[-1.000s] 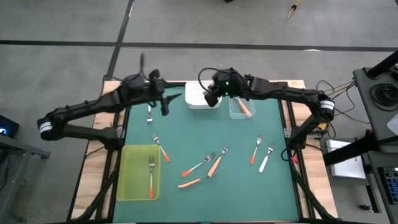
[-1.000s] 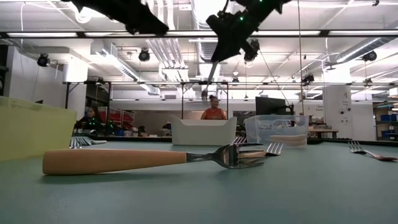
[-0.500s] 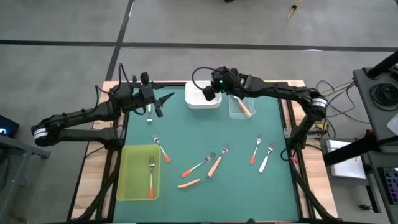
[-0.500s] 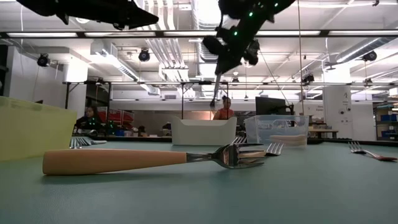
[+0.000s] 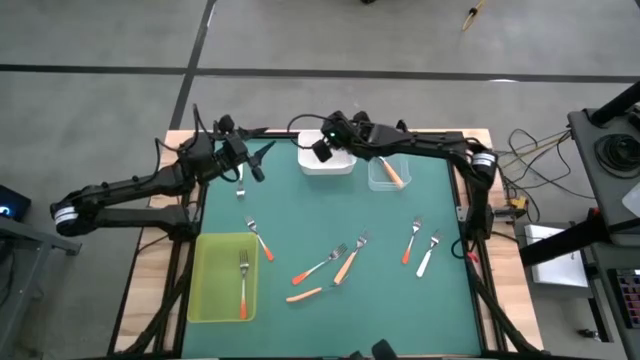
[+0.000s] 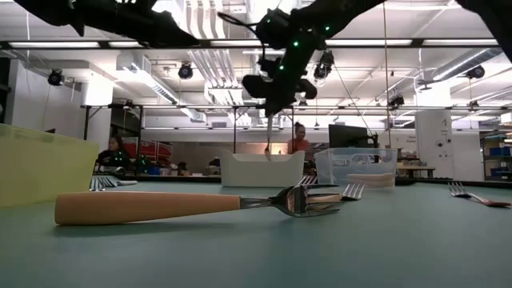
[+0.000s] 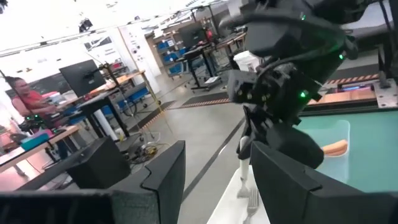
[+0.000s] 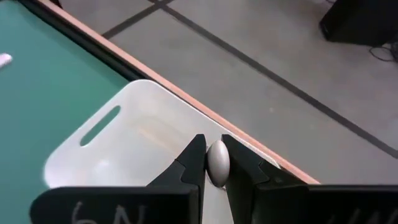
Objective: Sort silverware by color (type)
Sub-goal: Put the white fork into the white bin
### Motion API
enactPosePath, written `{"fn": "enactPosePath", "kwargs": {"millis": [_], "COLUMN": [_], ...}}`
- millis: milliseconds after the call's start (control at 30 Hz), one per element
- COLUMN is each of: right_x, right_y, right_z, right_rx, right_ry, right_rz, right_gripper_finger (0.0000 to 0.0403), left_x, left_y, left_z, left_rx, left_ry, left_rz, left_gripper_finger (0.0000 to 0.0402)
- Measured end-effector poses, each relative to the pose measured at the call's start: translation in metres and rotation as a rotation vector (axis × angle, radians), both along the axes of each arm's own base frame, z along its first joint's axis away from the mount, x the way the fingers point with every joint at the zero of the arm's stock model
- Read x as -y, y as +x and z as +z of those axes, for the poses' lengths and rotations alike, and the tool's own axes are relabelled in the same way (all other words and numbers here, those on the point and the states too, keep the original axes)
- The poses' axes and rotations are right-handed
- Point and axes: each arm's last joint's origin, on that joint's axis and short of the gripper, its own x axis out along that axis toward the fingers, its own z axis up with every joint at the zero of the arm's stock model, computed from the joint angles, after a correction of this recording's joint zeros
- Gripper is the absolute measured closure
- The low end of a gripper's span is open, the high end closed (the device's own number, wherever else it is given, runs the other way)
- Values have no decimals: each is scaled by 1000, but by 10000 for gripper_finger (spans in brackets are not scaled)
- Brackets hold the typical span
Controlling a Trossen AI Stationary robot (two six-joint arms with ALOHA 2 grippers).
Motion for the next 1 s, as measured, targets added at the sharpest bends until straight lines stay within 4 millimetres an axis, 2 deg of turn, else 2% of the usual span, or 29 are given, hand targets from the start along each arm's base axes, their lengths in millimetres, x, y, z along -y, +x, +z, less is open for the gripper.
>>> {"fn": "enactPosePath", "kwargs": {"millis": [300,467,767,1000], "right_x": [10,14,18,20], "right_y": [16,28,49,55], "right_z": [-6,-20,-31,-41], "right_rx": [-122,-198,-218,-243], "right_ry": [-52,-24,-11,-3], "right_rz": [-82,-72,-58,-58], "right_gripper_finger": [371,371,370,370], "left_x": [-4,-5,-5,-5], "left_y": [-1,-2,-2,-1], "left_z": [-3,-3,-4,-4], "left_rx": [-26,-28,-38,-45], "left_ry": [0,0,3,9], "left_rz": [22,25,25,25], "left_gripper_finger": [238,238,238,238]}}
